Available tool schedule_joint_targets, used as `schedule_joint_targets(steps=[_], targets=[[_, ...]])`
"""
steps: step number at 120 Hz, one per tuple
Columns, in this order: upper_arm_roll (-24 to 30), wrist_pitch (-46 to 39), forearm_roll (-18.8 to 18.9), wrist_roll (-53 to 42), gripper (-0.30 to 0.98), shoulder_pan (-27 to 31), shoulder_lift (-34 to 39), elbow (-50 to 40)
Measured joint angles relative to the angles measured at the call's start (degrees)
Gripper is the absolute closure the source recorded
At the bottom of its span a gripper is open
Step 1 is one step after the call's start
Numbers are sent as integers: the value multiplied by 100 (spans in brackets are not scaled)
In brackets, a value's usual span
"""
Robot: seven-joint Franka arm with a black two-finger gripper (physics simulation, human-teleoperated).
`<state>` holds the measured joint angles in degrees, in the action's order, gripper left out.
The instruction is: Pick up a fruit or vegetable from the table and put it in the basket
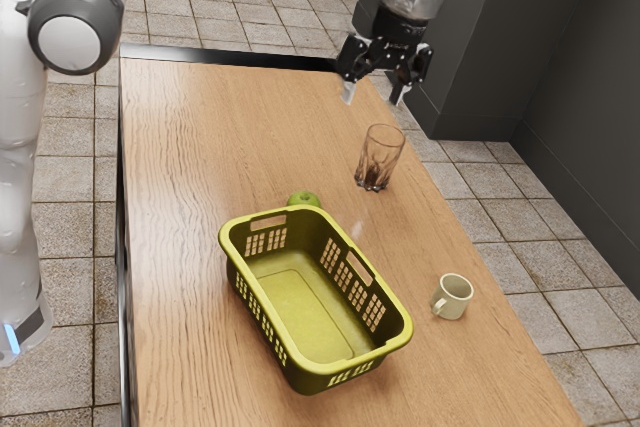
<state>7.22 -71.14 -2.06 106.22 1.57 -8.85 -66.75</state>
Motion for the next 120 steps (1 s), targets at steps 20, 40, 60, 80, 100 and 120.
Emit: schedule_joint_targets(steps=[20,40,60,80,100,120], targets=[[-3,-184,-274,579,0,35,246,-33],[-29,-3,-771,953,0,-24,496,-158],[-5,75,-1118,1215,0,223,335,-199],[-184,-586,-1309,1409,0,173,1037,-2105],[-436,-1175,-1463,1379,0,34,1226,-2705],[-735,-1457,-1448,666,0,221,1080,-2798]])
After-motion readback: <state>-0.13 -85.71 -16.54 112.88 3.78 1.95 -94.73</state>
